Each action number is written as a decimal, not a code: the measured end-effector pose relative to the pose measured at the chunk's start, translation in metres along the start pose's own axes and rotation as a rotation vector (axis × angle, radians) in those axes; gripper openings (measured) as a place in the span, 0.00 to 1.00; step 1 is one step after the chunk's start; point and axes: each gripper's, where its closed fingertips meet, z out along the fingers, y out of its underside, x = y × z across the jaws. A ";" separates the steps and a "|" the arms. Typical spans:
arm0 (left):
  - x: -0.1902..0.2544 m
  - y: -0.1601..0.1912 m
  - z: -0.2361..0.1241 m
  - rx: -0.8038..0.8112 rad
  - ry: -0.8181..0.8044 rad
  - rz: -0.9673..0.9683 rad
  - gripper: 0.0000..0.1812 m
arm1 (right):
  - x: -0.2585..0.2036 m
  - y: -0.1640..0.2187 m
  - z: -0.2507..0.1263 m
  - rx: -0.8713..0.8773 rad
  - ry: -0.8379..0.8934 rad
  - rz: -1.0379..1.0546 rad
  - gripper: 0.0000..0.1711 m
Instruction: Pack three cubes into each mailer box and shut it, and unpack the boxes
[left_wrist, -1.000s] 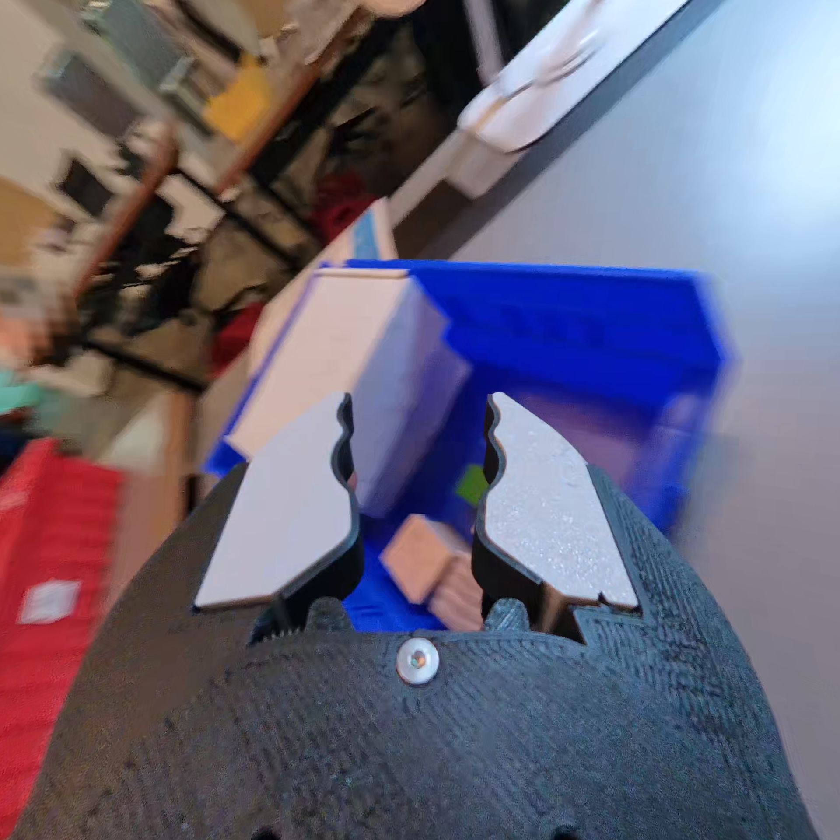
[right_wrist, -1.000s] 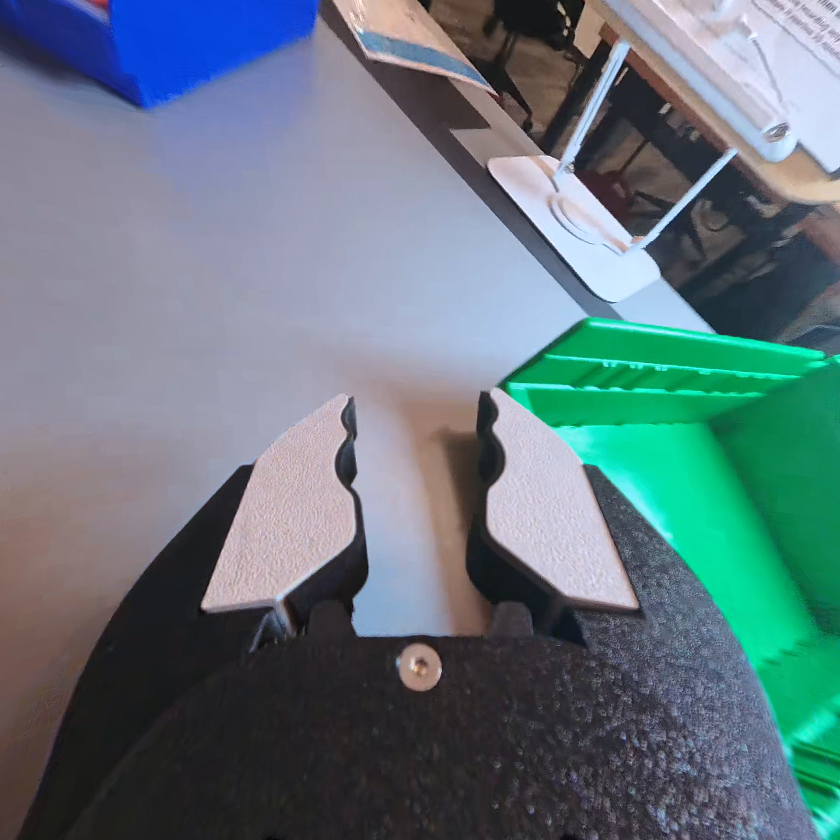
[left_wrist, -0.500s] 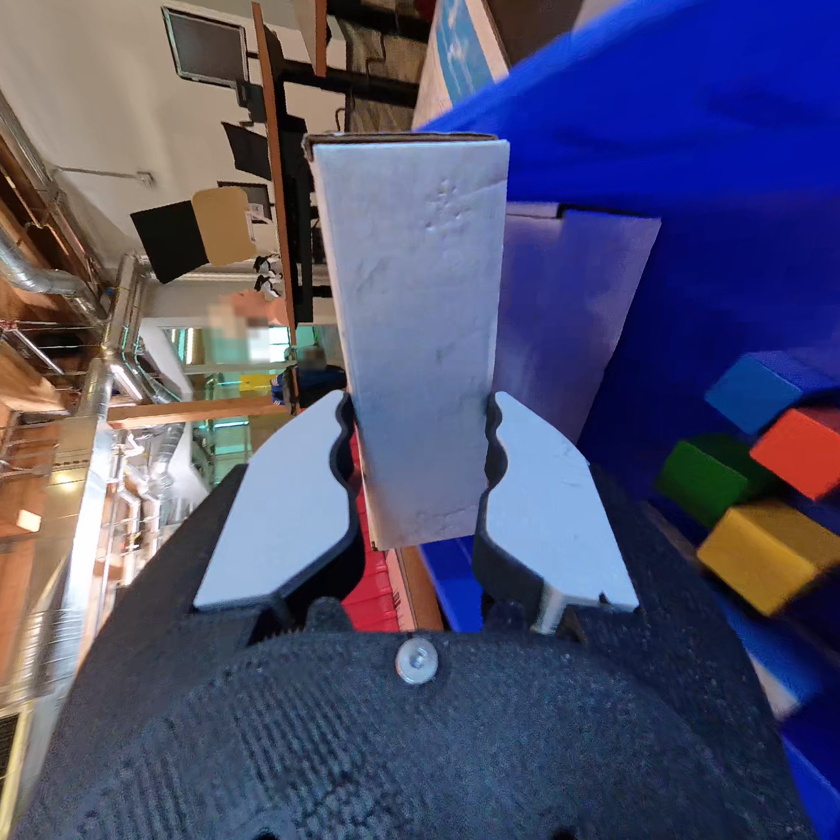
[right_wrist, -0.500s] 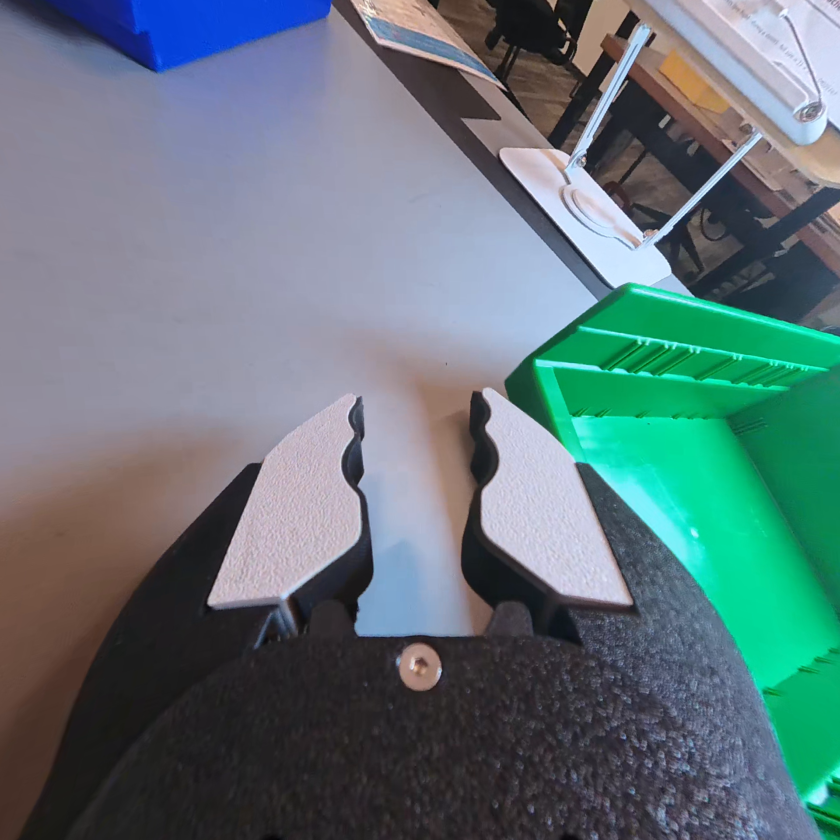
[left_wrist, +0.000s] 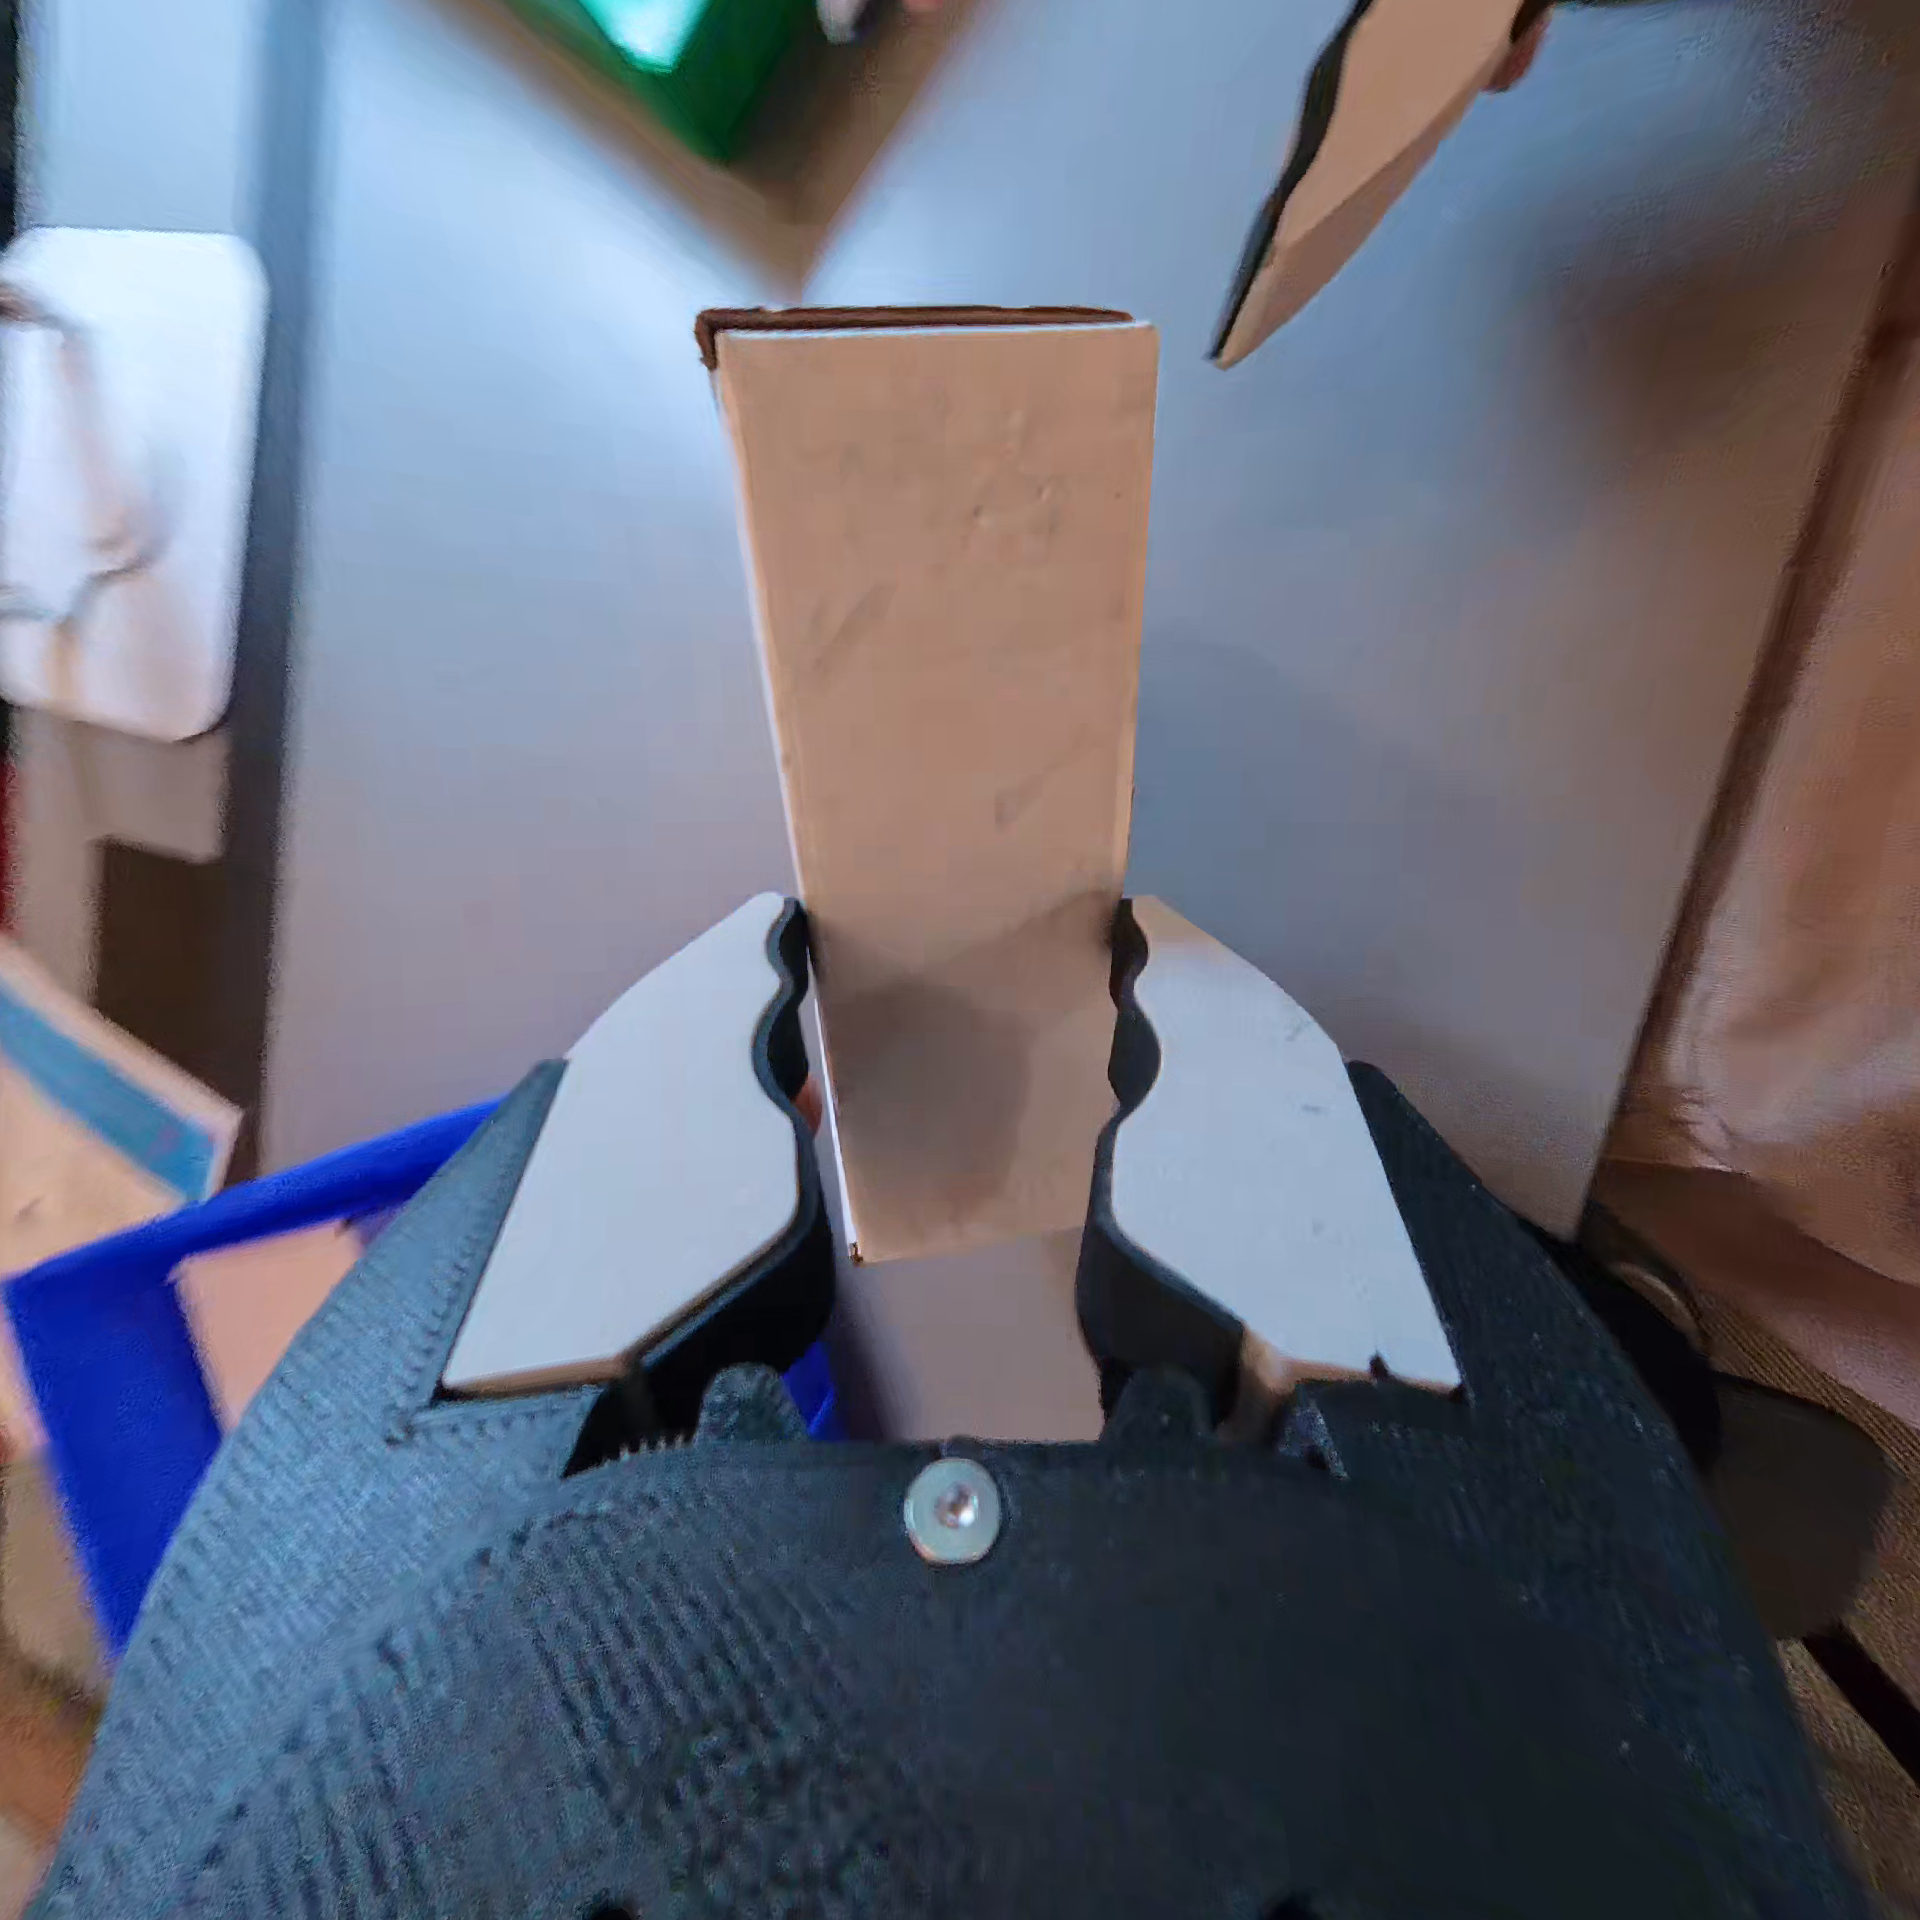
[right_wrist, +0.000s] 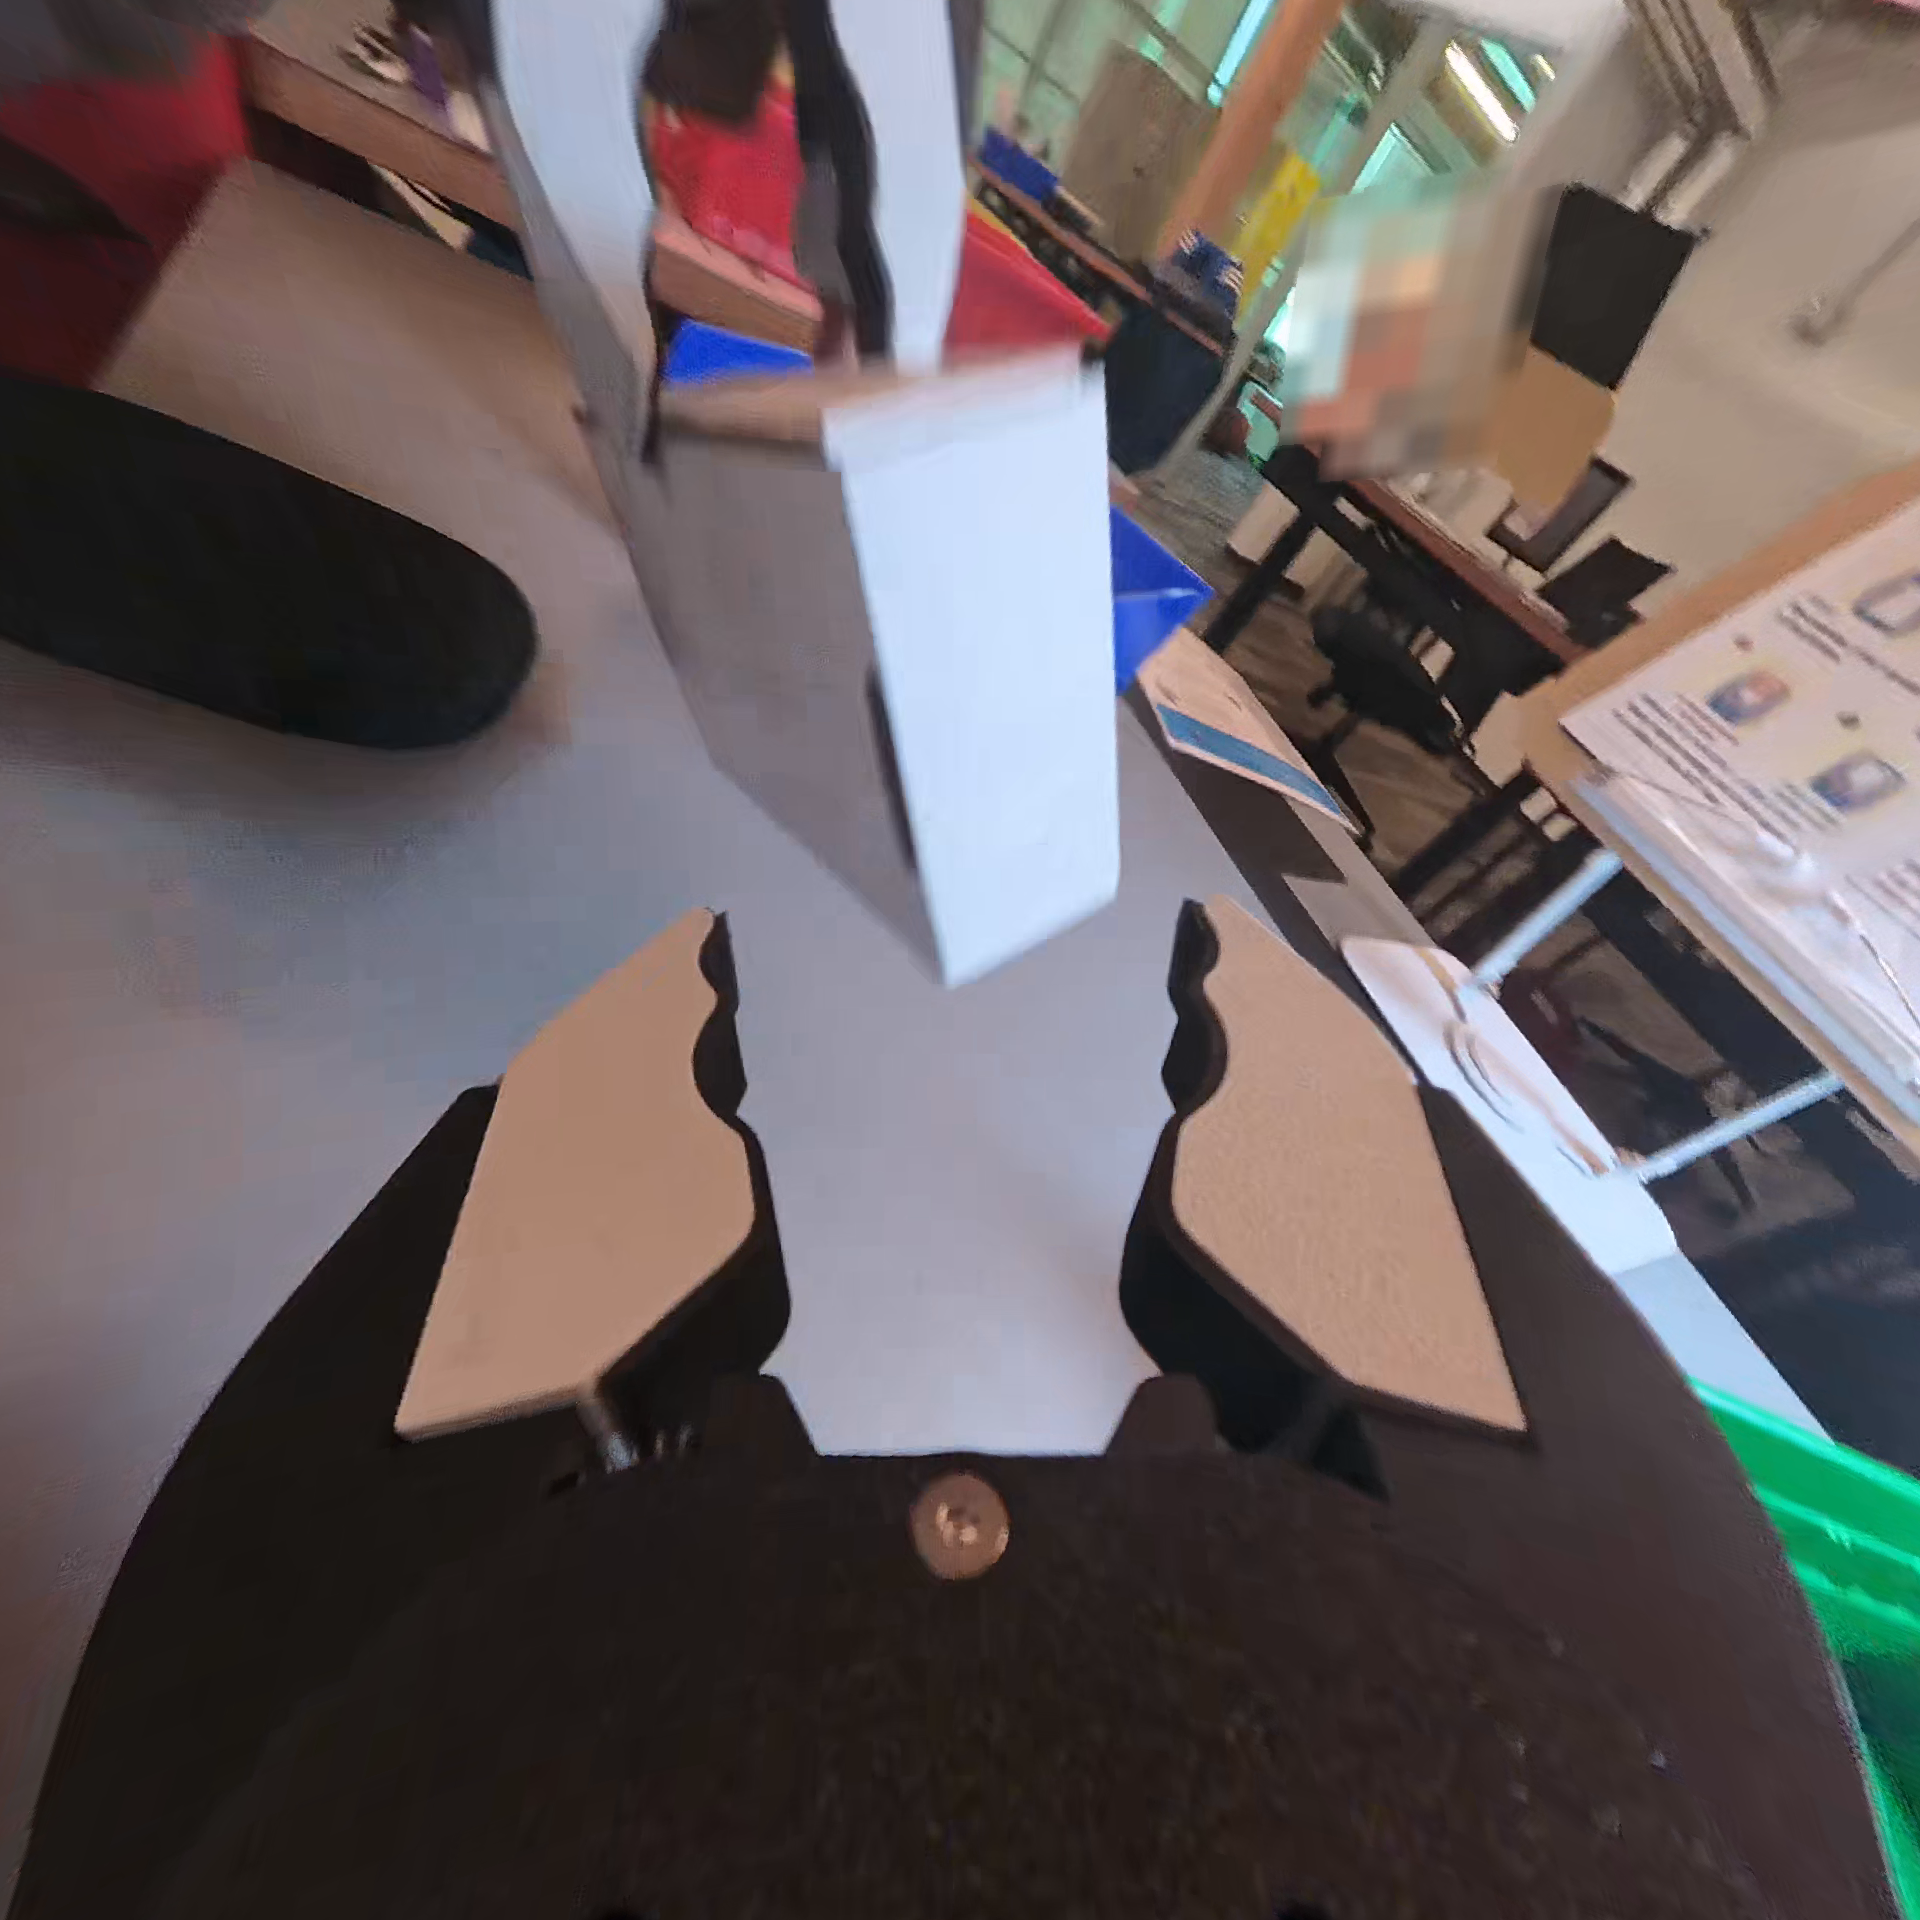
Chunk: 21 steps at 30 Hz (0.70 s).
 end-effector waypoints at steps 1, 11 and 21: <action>0.012 -0.003 0.013 -0.011 0.066 0.018 0.31 | -0.008 -0.005 0.002 0.011 -0.031 -0.007 0.48; 0.019 -0.042 0.069 0.194 0.242 -0.049 0.36 | -0.023 0.043 0.002 -0.059 -0.238 0.265 0.38; 0.007 -0.025 0.105 0.658 0.145 -0.305 0.49 | -0.004 0.054 -0.009 0.005 -0.298 0.447 0.38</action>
